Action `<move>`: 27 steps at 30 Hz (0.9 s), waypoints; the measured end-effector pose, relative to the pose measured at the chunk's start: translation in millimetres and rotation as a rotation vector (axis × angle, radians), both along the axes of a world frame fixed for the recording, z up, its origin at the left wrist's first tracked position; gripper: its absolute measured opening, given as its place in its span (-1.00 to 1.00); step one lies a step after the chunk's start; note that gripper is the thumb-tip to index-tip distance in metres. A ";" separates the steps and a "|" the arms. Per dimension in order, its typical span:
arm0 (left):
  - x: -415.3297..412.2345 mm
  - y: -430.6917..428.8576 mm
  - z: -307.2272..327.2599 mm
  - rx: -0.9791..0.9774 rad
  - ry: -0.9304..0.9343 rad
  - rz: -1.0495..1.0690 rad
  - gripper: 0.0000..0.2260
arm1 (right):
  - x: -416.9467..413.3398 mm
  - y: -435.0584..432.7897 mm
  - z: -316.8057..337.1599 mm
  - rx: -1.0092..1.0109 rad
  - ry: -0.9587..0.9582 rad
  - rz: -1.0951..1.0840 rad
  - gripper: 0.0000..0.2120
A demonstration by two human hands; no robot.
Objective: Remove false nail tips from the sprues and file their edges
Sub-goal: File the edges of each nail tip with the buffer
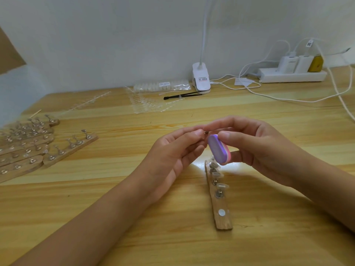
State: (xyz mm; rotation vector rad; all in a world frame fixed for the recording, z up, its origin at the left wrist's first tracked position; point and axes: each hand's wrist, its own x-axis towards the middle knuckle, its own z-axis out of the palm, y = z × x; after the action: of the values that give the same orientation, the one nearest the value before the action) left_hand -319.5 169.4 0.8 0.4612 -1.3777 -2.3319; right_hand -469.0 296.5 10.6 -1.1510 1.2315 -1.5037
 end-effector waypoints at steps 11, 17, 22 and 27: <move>0.0 -0.7 -1.5 0.019 -0.026 0.046 -0.71 | 2.3 -1.2 -1.1 -0.107 0.028 -0.109 -0.84; -0.4 1.8 -2.1 -0.049 -0.055 0.033 -0.62 | 3.4 -0.8 -1.1 -0.152 0.026 -0.175 -0.82; -0.5 4.3 -3.1 -0.154 -0.081 0.021 -0.71 | 7.2 -0.3 0.2 -0.143 0.061 -0.177 -0.73; -1.1 2.7 -2.0 -0.089 -0.064 0.023 -0.59 | 8.4 -0.3 -0.2 -0.168 0.100 -0.168 -0.76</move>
State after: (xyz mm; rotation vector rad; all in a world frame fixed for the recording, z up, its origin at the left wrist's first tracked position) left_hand -320.6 172.2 -1.3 0.5261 -1.4905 -2.2447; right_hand -460.6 296.2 10.4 -1.2712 1.3157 -1.7195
